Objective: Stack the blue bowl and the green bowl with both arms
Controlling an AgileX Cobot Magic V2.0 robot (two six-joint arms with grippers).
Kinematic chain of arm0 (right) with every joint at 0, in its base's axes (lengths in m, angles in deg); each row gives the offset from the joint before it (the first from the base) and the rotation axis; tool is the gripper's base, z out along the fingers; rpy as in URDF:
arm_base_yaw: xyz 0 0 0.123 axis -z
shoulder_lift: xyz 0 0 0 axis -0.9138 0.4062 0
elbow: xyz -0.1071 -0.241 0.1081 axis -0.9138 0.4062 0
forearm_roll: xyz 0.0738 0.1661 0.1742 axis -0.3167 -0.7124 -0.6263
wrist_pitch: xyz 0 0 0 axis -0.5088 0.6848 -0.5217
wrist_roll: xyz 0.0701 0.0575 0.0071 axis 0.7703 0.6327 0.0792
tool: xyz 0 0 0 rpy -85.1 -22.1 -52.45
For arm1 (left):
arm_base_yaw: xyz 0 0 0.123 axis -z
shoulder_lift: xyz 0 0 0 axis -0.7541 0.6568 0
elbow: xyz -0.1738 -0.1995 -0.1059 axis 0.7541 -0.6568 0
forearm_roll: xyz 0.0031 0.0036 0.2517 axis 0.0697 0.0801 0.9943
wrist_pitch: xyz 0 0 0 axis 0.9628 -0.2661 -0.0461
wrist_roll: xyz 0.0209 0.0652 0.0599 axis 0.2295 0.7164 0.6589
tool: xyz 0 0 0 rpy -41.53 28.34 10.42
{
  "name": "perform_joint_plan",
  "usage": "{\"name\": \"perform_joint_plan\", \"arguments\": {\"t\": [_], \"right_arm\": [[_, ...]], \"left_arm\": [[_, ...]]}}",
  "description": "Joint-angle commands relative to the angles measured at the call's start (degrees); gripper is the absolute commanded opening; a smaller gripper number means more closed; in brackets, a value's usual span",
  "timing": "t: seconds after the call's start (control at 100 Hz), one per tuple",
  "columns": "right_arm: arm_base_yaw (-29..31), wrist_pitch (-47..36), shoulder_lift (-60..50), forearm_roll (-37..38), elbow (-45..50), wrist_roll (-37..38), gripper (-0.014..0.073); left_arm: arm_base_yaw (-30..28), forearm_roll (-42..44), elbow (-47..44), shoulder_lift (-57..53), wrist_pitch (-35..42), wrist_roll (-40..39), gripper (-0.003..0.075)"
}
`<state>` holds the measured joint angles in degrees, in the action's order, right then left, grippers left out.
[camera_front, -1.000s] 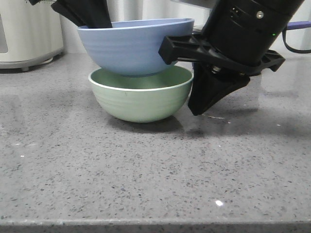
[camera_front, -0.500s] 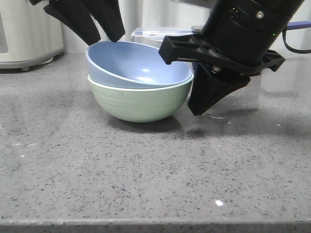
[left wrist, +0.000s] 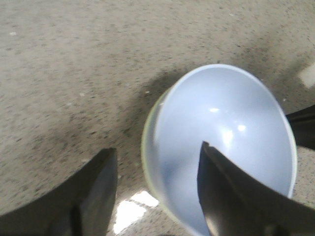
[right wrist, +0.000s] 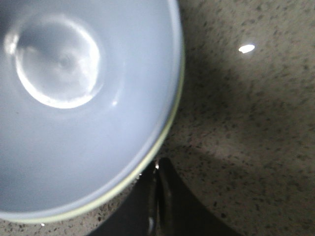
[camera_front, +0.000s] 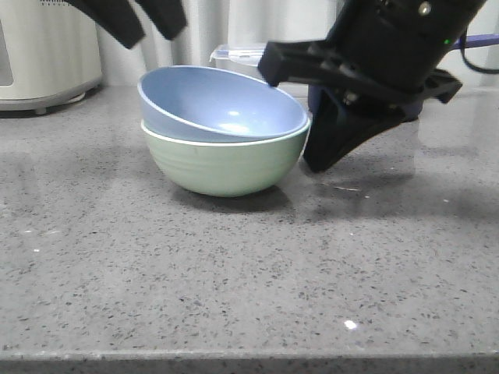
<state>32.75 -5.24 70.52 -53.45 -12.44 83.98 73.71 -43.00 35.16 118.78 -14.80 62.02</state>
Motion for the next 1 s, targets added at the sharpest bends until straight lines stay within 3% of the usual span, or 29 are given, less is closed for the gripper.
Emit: {"name": "perform_joint_plan", "arguments": {"t": [0.0, 0.48, 0.7, 0.99], "right_arm": [[1.43, -1.51, -3.87, -0.23, -1.04, -0.35, -0.0067], [15.12, -4.12, -20.05, 0.61, 11.68, -0.35, -0.0067], [16.86, -7.88, -29.28, 2.09, 17.3, -0.35, -0.0067], [16.86, -15.95, -42.88, 2.44, 26.87, -0.4, -0.0067]], "left_arm": [[-1.92, -0.73, -1.4, -5.7, 4.25, -0.57, 0.0312], [-15.33, 2.16, -24.04, -29.93, 12.9, -0.57, -0.002], [-20.08, 3.54, -33.95, -41.14, 18.17, -0.57, -0.002], [-20.74, 5.95, -46.01, -54.2, 25.46, -0.57, -0.002]]}}
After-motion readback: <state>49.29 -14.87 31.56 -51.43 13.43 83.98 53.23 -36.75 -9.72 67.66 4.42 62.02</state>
